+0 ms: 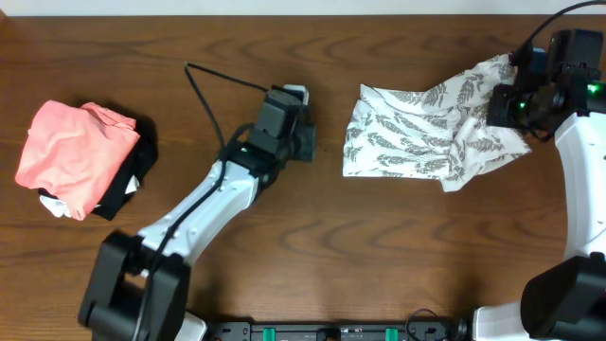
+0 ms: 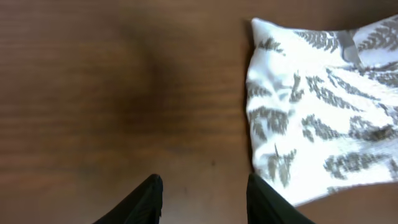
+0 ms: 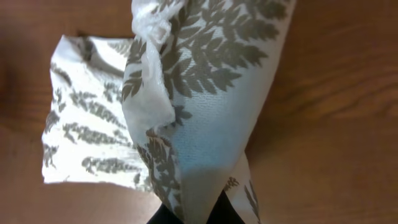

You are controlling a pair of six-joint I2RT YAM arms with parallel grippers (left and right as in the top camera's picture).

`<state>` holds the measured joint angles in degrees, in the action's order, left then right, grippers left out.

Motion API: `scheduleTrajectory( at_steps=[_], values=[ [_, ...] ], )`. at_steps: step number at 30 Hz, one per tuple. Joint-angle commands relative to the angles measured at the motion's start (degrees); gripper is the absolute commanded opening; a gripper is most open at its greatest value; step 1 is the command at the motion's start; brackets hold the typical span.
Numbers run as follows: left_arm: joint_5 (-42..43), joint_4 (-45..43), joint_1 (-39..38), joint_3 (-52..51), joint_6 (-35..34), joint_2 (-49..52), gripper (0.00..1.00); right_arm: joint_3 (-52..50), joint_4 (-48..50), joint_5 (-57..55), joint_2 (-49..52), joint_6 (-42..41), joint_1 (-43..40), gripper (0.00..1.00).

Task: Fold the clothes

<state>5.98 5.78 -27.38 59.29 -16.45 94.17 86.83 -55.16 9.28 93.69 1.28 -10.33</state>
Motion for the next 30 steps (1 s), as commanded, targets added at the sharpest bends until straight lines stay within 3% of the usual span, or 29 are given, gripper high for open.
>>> scheduleTrajectory(
  at_steps=[1, 16, 30],
  values=[
    [-0.61, -4.15, -0.46, 0.72, 0.9, 4.87, 0.44, 1.53, 2.49, -0.33, 0.39, -3.04, 2.29, 0.01],
    [-0.02, -10.91, -4.92, 0.72, 0.72, 13.25, 0.44, 1.53, 6.14, -1.03, 5.6, -6.67, 12.13, 0.01],
    [-0.02, -12.02, -5.07, 0.72, 0.7, 15.06, 0.44, 1.6, 9.31, -1.92, 5.92, -7.72, 13.25, 0.01]
  ],
)
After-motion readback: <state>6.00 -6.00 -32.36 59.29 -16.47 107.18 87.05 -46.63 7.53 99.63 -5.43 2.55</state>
